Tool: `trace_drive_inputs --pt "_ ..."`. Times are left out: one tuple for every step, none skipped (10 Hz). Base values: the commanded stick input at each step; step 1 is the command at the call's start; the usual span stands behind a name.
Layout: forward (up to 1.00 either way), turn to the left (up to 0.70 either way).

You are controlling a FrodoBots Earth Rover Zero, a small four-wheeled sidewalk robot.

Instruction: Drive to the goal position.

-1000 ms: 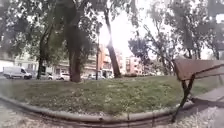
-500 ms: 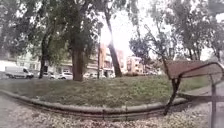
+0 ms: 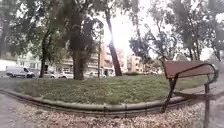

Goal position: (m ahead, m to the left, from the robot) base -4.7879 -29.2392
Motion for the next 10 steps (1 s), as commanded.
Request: trace_drive_inputs --pt "-0.70 0.00" --pt "-0.70 0.00" --pt "-0.70 0.00" --pt "-0.70 0.00" --pt "-0.70 0.00" --pt "-0.70 0.00" --pt "-0.70 0.00" --pt "-0.40 0.00" --pt "-0.08 0.00" --pt "0.00 0.00"
